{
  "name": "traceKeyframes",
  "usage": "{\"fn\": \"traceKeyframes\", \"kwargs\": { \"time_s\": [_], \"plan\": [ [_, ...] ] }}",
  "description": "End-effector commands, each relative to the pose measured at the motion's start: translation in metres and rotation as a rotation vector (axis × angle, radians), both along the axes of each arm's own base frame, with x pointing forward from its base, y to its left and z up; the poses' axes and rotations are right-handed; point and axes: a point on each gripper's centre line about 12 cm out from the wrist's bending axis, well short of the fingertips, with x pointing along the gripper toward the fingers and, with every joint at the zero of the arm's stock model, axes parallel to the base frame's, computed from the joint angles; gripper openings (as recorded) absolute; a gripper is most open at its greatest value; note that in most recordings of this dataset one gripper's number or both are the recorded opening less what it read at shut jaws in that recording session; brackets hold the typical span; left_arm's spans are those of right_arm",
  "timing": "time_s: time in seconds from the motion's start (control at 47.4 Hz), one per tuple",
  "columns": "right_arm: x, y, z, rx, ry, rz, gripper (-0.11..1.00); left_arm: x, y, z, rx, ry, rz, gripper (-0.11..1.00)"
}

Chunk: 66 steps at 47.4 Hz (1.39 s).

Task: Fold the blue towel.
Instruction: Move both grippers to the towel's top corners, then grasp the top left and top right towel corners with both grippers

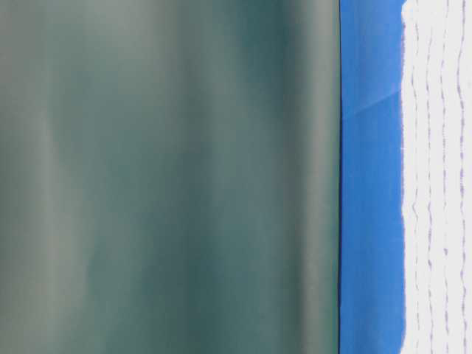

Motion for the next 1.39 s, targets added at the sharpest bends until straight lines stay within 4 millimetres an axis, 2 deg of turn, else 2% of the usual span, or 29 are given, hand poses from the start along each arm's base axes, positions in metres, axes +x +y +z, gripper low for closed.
{"fn": "traceKeyframes", "kwargs": {
  "time_s": [0.0,0.084,0.148,0.211,0.337,0.379,0.443,0.632,0.927,1.18,1.37],
  "plan": [
    [0.004,-0.009,-0.008,0.026,0.031,-0.037,0.01,0.006,0.011,-0.005,-0.006,0.025,0.041,0.01],
    [0.008,-0.017,-0.022,0.055,0.074,-0.069,0.12,0.008,0.020,-0.017,-0.017,0.065,0.073,0.02],
    [0.011,-0.023,-0.035,0.078,0.115,-0.094,0.24,0.009,0.027,-0.026,-0.027,0.091,0.099,0.11],
    [0.014,-0.028,-0.045,0.095,0.148,-0.115,0.41,0.011,0.032,-0.033,-0.036,0.114,0.117,0.25],
    [0.018,-0.037,-0.067,0.130,0.203,-0.152,0.74,0.015,0.043,-0.052,-0.071,0.168,0.156,0.64],
    [0.018,-0.040,-0.076,0.145,0.221,-0.169,0.80,0.015,0.045,-0.058,-0.079,0.188,0.166,0.75],
    [0.017,-0.044,-0.087,0.162,0.233,-0.195,0.79,0.015,0.050,-0.069,-0.088,0.215,0.183,0.87],
    [0.017,-0.051,-0.116,0.191,0.265,-0.246,0.75,0.019,0.066,-0.100,-0.109,0.268,0.233,0.87],
    [0.023,-0.059,-0.152,0.224,0.334,-0.300,0.75,0.027,0.078,-0.132,-0.133,0.328,0.261,0.87],
    [0.034,-0.059,-0.167,0.231,0.379,-0.286,0.75,0.030,0.080,-0.159,-0.162,0.401,0.264,0.86],
    [0.037,-0.056,-0.169,0.230,0.387,-0.273,0.72,0.028,0.079,-0.167,-0.175,0.426,0.266,0.79]
  ]
}}
